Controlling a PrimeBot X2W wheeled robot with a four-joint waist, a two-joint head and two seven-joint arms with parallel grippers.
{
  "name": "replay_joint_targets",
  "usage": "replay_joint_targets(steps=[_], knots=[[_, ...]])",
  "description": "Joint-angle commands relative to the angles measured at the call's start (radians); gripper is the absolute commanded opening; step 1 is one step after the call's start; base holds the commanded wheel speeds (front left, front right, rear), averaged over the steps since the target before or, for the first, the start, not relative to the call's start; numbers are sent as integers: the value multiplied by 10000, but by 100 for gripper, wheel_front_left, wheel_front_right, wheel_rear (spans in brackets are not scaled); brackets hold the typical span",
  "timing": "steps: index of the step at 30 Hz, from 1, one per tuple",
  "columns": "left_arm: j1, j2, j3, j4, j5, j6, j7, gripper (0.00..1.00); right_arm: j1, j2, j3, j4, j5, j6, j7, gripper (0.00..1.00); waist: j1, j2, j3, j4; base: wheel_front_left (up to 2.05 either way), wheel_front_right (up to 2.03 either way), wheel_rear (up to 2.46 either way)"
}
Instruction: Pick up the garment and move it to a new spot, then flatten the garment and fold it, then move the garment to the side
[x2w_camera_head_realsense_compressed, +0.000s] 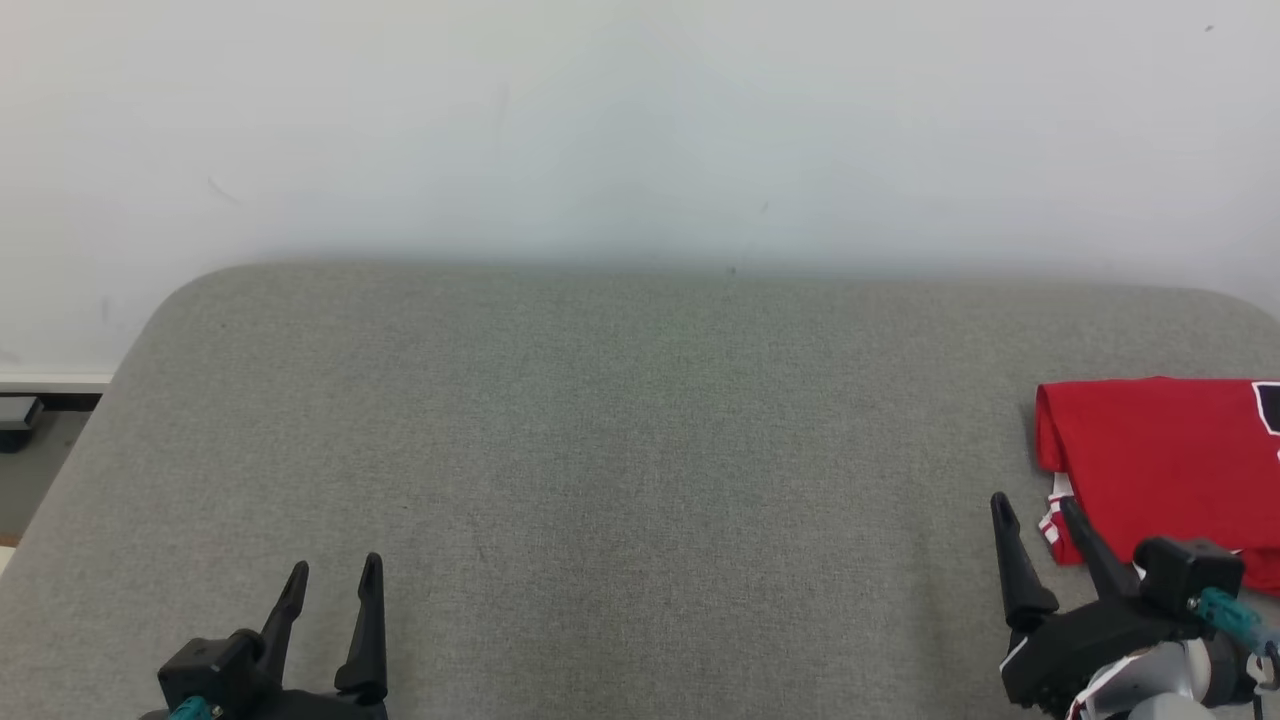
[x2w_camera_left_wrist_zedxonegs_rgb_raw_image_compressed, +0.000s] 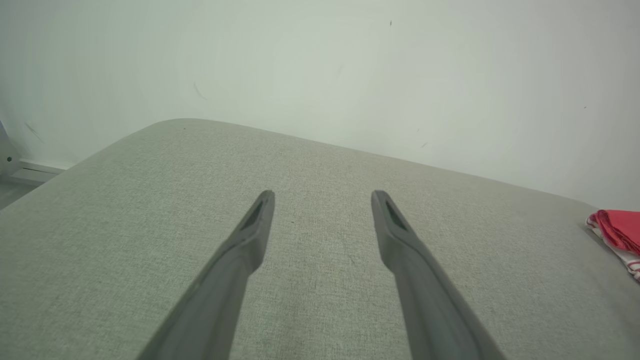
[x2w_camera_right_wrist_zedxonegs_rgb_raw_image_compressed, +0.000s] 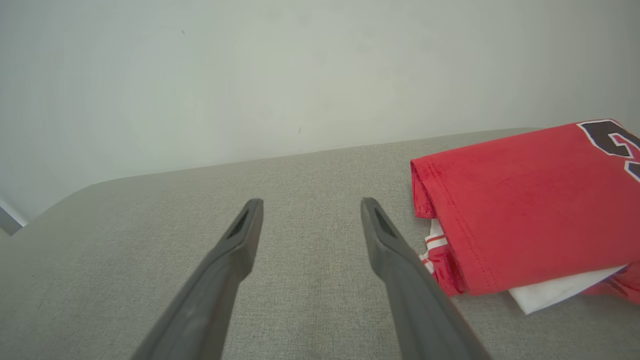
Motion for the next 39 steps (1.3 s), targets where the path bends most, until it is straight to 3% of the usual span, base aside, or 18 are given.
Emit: replay_joint_targets(steps=[1,16,39], knots=[[96,79,7,4,19,63,3,100,102,-26,26,-74,54,-6,-61,100,1,1,-86,67,0,0,0],[512,334,116,-208,-203,315,275,100,933,-26,598,-521,-466,-8,-460,100,1,1,-289,88,0,0,0],[419,388,-60,-322,-467,397,269,100,901,-23,232,-400,-401,-8,-474,100,1,1,-135,-271,0,0,0]])
